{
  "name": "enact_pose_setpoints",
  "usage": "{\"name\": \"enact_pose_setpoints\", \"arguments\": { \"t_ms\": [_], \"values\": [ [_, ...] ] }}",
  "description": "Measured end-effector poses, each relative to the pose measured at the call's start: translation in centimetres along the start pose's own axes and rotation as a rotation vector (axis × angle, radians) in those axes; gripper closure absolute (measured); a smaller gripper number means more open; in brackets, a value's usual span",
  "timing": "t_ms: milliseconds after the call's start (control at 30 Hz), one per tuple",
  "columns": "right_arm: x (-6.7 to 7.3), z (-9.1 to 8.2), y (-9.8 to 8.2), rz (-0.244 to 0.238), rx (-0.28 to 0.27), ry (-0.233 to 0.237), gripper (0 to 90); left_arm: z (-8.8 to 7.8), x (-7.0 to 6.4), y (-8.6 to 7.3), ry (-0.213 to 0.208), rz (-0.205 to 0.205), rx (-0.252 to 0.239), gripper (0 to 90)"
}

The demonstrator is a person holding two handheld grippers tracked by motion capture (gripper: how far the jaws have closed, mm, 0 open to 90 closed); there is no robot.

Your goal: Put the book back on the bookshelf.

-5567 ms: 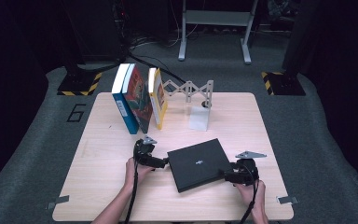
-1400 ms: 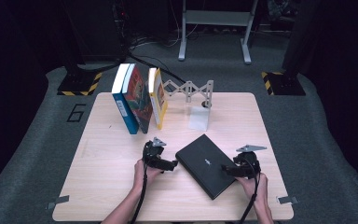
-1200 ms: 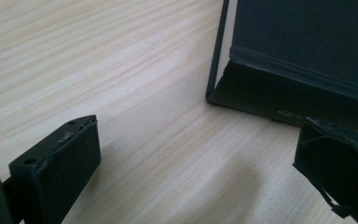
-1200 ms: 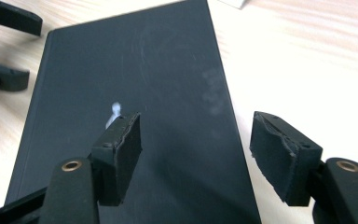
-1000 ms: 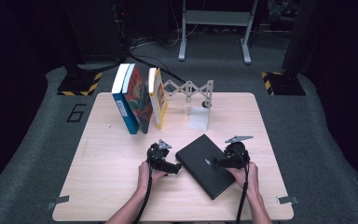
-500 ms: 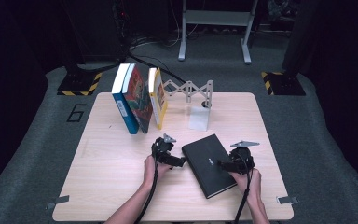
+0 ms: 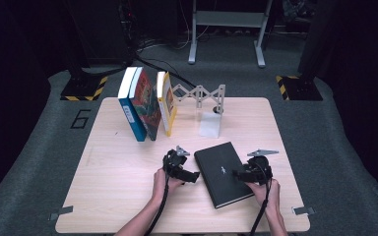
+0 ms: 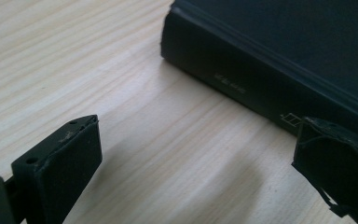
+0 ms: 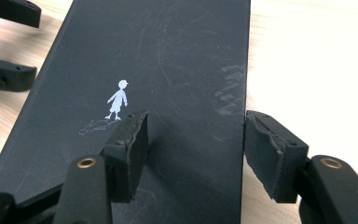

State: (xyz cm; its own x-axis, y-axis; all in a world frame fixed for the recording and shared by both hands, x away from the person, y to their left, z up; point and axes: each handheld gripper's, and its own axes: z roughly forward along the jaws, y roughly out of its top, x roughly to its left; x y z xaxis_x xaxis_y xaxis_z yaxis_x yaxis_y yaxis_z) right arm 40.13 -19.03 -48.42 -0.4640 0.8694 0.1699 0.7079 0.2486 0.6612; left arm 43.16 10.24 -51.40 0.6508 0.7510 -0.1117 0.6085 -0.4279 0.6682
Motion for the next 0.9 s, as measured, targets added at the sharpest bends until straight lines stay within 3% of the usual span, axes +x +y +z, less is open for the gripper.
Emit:
{"name": "enact_pose_setpoints", "arguments": {
  "t_ms": [200, 233, 300, 567, 767, 900],
  "values": [
    [0.1, -0.4, -0.3, 0.005, 0.005, -0.008, 42.6, 0.4, 0.1, 0.1, 0.004, -0.003, 0.010, 0.2],
    [0.2, -0.5, -0.4, 0.027, 0.010, -0.013, 42.6, 0.6, 0.1, 0.2, 0.003, -0.008, 0.006, 0.2],
    [0.1, -0.6, -0.5, 0.015, 0.002, -0.021, 42.5, 0.8, 0.0, 0.6, 0.012, -0.005, 0.008, 0.2],
    [-0.3, -1.2, -1.0, 0.048, -0.004, -0.048, 42.5, 2.0, -0.2, 2.0, 0.018, -0.019, 0.020, 0.4],
    [-0.6, -1.7, -1.4, 0.054, -0.007, -0.069, 42.8, 2.9, -0.2, 2.7, -0.001, -0.046, 0.011, 0.4],
    [-0.5, -1.8, -1.3, 0.075, 0.000, -0.069, 42.8, 2.5, -0.3, 2.5, -0.028, -0.042, 0.010, 0.3]
  ]
}}
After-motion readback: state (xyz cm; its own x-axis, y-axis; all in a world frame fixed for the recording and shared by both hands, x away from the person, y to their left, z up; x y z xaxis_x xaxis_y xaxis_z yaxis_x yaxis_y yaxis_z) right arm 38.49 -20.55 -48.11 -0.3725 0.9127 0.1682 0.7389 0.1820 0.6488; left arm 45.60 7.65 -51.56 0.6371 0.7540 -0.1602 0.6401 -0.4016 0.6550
